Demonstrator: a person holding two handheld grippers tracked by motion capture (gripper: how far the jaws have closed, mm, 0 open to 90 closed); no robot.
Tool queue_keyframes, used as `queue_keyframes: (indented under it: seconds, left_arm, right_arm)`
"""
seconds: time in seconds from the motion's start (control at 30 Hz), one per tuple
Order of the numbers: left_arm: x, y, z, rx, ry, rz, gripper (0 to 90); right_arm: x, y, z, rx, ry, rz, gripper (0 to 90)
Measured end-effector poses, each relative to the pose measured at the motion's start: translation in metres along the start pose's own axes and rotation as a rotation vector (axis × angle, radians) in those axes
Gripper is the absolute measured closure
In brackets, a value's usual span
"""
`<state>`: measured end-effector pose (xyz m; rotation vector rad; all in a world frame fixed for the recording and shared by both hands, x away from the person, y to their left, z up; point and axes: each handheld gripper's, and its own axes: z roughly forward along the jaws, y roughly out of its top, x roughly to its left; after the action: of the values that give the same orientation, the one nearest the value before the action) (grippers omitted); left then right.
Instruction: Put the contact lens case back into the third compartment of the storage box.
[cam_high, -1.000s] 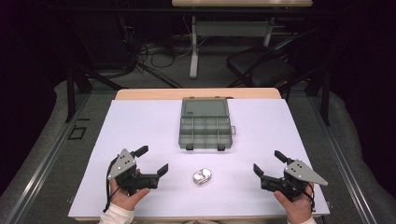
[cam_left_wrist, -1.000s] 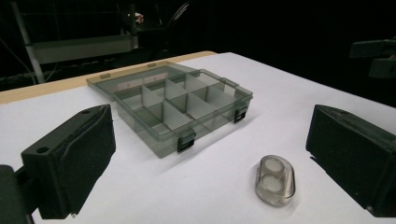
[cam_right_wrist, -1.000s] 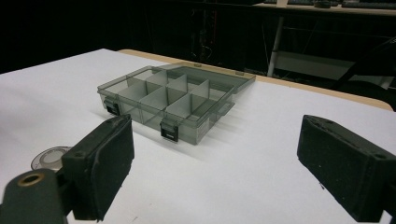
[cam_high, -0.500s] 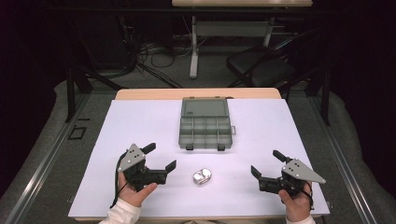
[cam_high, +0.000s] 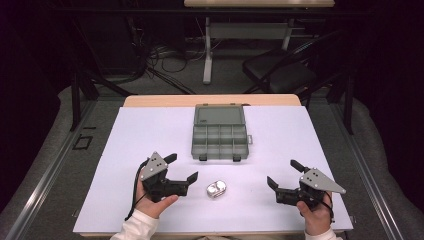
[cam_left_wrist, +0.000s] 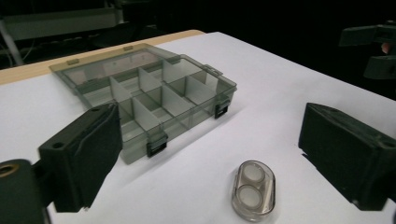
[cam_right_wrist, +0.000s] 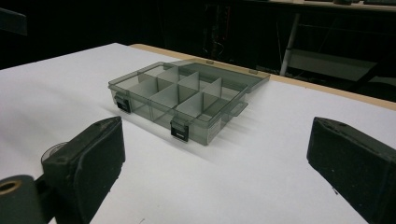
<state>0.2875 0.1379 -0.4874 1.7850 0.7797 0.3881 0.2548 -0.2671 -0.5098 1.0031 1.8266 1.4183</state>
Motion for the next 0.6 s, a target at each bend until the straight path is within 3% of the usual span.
queue_keyframes:
  seconds: [0.13,0.6]
  left_arm:
    - [-0.005,0.003,0.009,0.030,-0.003,0.026,9.4]
    - [-0.013,0.011,0.032,0.108,-0.015,0.033,15.1]
  right_arm:
    - [0.001,0.000,0.001,0.008,0.004,-0.002,4.0]
    - [0.000,-0.002,0.001,0.017,0.007,-0.004,4.5]
